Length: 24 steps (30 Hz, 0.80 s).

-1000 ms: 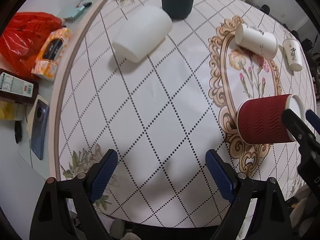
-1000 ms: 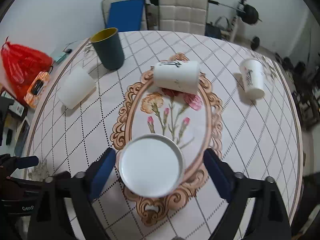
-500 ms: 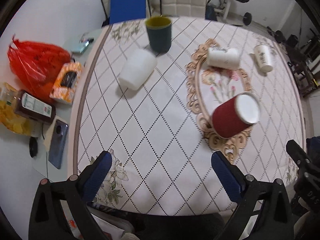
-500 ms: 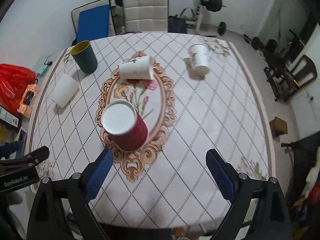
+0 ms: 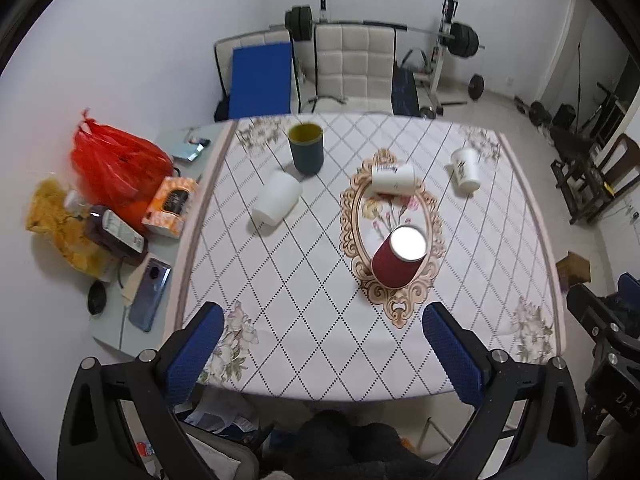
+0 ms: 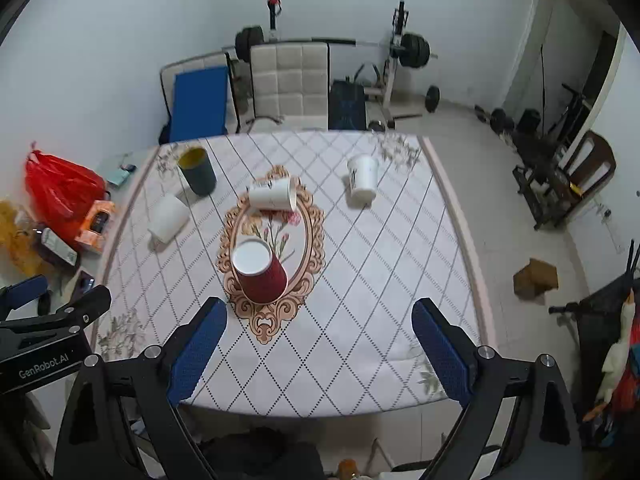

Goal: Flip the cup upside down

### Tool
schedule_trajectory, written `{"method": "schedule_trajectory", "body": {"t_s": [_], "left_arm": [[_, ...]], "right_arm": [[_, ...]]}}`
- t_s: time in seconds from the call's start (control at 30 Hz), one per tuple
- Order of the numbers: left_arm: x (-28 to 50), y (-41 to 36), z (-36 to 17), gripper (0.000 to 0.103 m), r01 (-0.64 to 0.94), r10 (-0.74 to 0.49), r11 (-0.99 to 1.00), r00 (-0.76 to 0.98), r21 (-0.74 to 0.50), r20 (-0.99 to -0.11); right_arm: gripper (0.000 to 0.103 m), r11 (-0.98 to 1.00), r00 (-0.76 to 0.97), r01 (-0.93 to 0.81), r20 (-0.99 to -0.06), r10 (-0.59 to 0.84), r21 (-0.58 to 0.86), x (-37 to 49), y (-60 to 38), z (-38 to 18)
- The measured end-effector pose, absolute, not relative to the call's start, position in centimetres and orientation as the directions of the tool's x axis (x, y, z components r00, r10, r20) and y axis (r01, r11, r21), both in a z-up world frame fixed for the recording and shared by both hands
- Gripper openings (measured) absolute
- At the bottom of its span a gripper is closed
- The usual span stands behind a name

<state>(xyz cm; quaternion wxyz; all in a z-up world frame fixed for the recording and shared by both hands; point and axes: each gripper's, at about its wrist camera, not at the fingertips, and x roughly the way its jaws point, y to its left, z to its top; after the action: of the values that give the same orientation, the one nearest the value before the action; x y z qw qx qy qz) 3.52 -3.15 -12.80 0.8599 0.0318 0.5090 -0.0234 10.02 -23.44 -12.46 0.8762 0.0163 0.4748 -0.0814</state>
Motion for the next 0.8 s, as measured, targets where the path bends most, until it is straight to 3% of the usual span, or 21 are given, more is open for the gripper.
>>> {"method": "schedule_trajectory", "body": {"t_s": [0.4, 0.8], "left_arm": [[-3.3, -3.2, -6.1, 0.102, 0.056, -0.019, 0.998, 0.545, 0.014, -0.838], [-6.7, -3.6, -3.8, 0.102, 0.052, -0.036, 0.999, 0.564, -0.008, -0.825]], "right_arm": [[0.096, 0.990, 0.600, 0.138, -0.796, -0.086, -0.003, 3.1, -23.3, -3.7], [0.096, 0.991, 0.635, 0.131, -0.765, -0.109, -0.032, -1.4, -23.3, 0.4]]}}
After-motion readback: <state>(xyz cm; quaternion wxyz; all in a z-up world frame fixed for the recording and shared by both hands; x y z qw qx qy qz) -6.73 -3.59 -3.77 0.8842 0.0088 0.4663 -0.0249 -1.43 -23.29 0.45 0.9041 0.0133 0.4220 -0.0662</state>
